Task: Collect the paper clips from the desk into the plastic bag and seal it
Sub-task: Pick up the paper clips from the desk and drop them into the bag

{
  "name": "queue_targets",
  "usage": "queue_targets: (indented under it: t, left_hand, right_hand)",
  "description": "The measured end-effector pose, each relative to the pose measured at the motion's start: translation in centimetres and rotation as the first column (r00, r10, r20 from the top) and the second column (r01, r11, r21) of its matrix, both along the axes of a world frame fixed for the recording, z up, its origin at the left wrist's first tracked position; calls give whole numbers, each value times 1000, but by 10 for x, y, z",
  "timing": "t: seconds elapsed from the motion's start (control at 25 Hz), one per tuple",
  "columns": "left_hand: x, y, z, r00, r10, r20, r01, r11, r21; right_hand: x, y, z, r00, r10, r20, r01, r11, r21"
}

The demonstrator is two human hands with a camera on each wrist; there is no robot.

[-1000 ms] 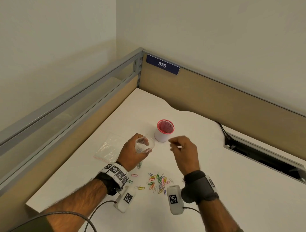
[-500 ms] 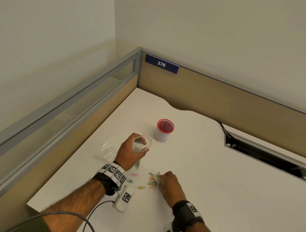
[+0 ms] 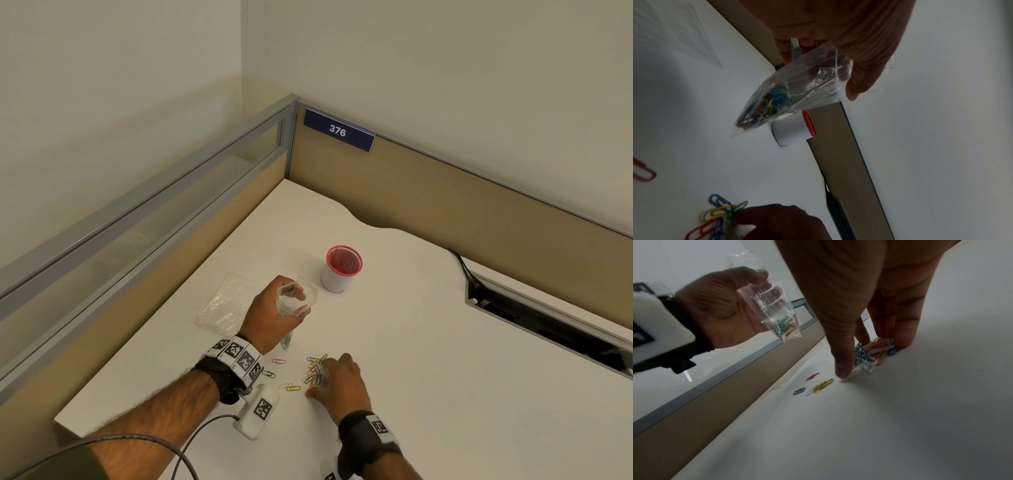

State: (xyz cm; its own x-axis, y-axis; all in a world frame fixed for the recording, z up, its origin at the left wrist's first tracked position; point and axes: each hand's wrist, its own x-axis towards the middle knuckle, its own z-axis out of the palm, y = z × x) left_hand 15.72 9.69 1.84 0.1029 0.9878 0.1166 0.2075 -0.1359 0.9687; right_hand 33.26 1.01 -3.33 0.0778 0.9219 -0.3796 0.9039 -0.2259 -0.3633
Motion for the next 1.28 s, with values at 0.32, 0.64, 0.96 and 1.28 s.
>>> queue_targets:
  t: [0.32,0.64,0.96,1.28]
  left_hand:
    - [-2,5,0,1000,-10,-1,10,1000,-5]
    - [-3,6,3,1000,0,-17,0,1000,-6]
    - [7,3,3,999,-12,-30,12,1000,4]
    - [14,2,7,994,-42,-100,45,999,28]
  right_hand:
    - [-8,12,-3,994,92,66,-98,991,95]
    - [22,29,23,974,-142,-175,150,988,36]
    - [14,56,148,869,-29,-493,252,886,391]
    - [-34,72,164,933,221,-285,-57,871,488]
